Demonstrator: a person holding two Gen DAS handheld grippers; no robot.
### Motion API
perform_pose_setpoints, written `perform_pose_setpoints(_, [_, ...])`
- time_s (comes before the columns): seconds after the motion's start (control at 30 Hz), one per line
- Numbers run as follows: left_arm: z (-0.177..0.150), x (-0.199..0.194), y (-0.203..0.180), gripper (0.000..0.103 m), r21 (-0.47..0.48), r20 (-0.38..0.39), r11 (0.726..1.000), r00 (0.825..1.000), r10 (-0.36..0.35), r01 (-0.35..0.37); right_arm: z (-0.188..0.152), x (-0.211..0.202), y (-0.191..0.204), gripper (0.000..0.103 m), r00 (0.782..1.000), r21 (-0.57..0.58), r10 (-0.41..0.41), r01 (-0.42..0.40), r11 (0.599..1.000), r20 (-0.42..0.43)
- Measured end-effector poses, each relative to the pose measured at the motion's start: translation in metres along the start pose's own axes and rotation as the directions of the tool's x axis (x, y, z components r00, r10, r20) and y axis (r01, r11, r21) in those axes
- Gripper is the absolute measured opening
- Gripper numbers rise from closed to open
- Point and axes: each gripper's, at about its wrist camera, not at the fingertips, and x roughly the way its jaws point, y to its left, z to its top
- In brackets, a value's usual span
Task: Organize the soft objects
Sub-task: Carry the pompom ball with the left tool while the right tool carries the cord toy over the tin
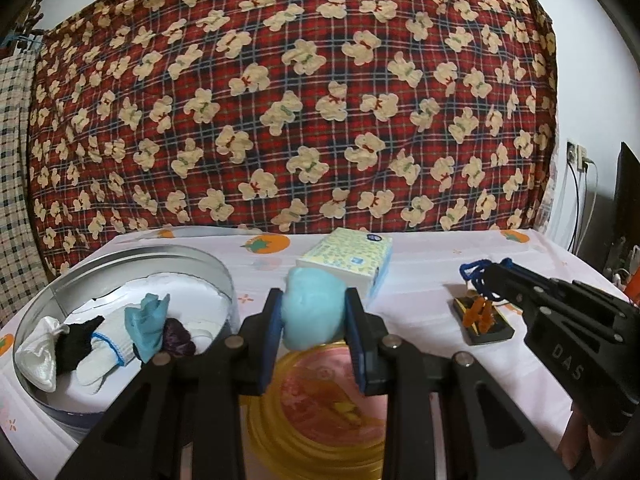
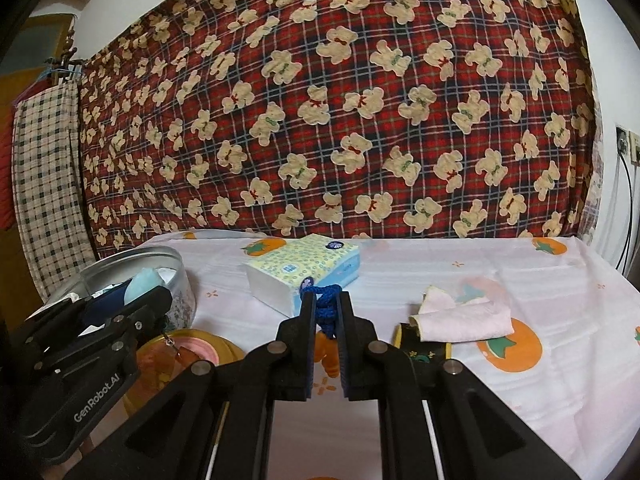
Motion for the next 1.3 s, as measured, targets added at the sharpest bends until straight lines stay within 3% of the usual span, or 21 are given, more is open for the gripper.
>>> perform_pose_setpoints(1.3, [-0.001,-0.005,0.044,0.029,-0.08,0.035,0.995,0.998,0.054,-0.051,-0.001,0.006,0.05,0.011,0.997,-0.087,0.067,-0.063,0.994,0.038])
